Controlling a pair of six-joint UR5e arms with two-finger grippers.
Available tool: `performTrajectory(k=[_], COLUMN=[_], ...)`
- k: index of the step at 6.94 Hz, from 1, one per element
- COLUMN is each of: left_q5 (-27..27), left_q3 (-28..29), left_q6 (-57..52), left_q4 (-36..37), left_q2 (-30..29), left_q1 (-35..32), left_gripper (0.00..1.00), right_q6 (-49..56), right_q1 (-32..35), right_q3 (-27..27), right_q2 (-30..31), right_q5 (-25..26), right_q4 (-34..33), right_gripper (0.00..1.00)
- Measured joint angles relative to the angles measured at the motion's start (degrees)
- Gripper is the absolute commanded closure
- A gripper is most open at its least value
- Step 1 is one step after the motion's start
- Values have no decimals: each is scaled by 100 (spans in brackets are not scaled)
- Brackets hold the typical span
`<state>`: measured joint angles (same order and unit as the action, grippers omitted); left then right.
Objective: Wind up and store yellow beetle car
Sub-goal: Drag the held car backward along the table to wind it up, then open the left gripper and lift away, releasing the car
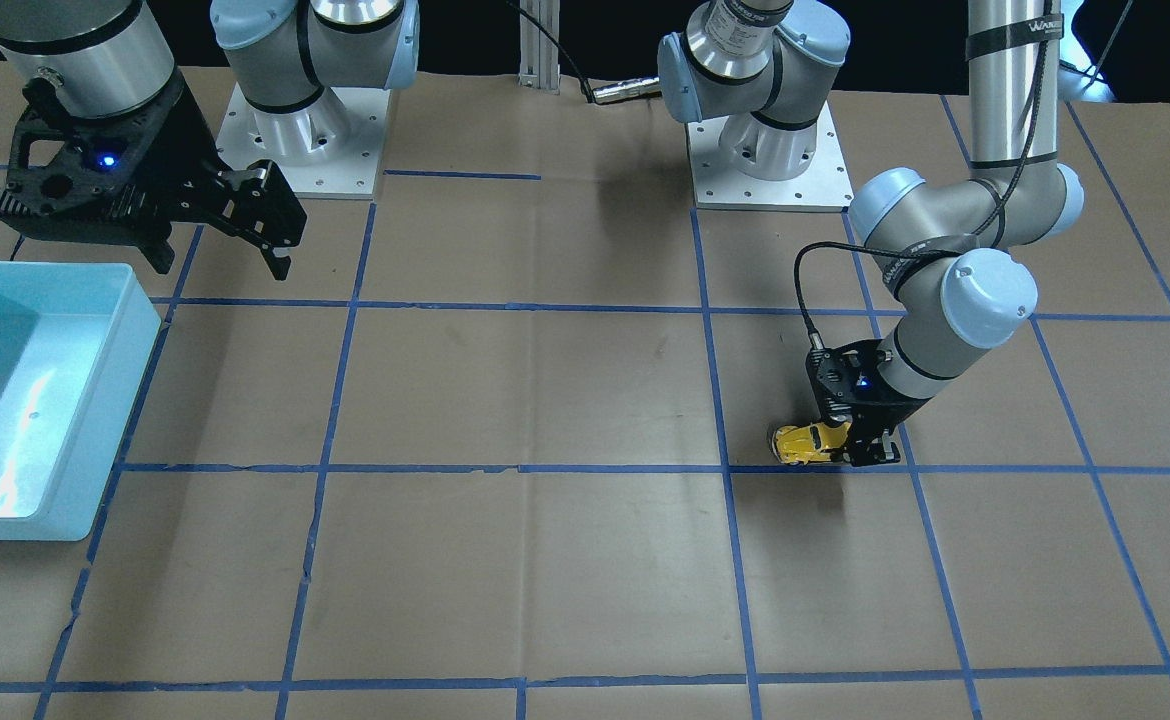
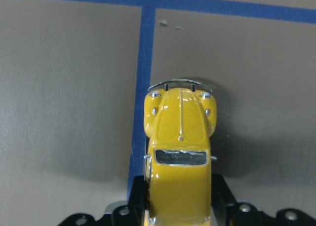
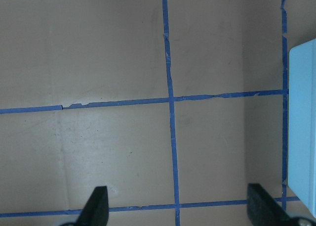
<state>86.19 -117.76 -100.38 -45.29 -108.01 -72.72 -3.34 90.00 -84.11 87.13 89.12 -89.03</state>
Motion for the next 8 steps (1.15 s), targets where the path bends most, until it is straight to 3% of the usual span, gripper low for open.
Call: performTrajectory(k=[1,2,3,8], left_q5=[-9,-8,3,4], left_q3=[-1,-1,-1,1], left_q6=[-5,-7,-8,0], left_q4=[0,2,2,-6], left_q2=[1,4,6,42], left_q1=[70,109,126,134], left_gripper=[66,28,0,0], right_q6=[0,0,0,0], right_q1=[4,5,3,12], right_q3=[0,0,0,-9], right_q2=[-2,-3,-3,-4], right_q5=[0,0,0,0], right_q4=[0,0,0,1], right_gripper=[0,0,0,0])
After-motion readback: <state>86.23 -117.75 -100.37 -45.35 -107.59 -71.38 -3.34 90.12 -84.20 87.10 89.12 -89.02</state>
